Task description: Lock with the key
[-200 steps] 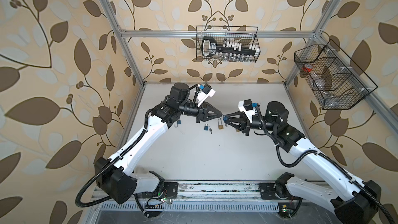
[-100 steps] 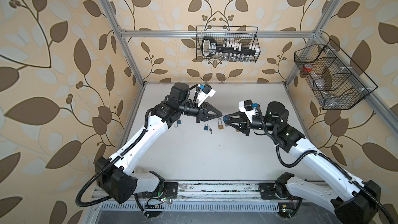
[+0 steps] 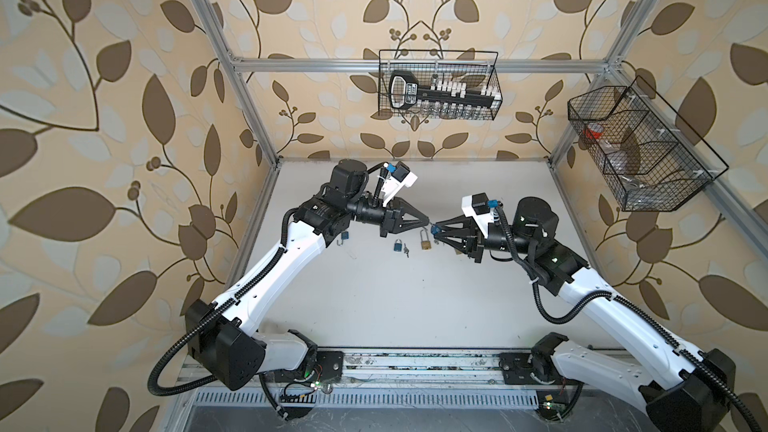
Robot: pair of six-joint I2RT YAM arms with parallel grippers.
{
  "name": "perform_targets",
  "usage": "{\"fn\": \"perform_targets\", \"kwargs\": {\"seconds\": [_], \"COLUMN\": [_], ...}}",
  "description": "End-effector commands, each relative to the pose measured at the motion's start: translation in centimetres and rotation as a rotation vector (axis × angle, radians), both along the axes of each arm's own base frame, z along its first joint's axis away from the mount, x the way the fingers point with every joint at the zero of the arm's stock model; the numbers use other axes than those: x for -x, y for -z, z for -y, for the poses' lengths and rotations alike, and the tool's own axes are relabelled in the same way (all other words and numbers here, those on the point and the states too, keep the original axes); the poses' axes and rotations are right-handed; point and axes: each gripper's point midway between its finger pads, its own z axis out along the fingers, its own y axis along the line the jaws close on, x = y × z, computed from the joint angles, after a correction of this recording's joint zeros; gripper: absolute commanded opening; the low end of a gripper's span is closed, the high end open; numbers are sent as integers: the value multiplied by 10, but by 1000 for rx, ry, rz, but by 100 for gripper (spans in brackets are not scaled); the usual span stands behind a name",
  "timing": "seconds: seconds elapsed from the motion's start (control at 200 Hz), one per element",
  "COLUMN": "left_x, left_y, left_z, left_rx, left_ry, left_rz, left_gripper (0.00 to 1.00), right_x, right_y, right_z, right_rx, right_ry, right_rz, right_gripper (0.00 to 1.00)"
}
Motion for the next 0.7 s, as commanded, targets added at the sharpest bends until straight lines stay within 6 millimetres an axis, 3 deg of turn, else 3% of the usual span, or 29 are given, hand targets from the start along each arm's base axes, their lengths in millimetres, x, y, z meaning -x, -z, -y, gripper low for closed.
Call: {"fn": "perform_targets", "kwargs": {"seconds": [0.0, 0.135, 0.455, 0.696], "left_x": [2, 1, 2, 1], "left_y": [-14, -13, -11, -9], "left_z": [3, 3, 3, 3], "left_rx": [19, 17, 13, 10], "left_ry": [15, 16, 15, 14], "left_rz": [40, 36, 30, 27], "left_gripper": [8, 14, 12, 0], "right_x": [8, 9, 9, 8], "right_y": [-9, -9, -9, -9], "right_z": [1, 2, 1, 2], "right_rx": [-30, -32, -36, -38], "right_ry": [-24, -21, -24, -19], "right_rz": [41, 44, 45, 46], "right_gripper": [0, 0, 0, 0]}}
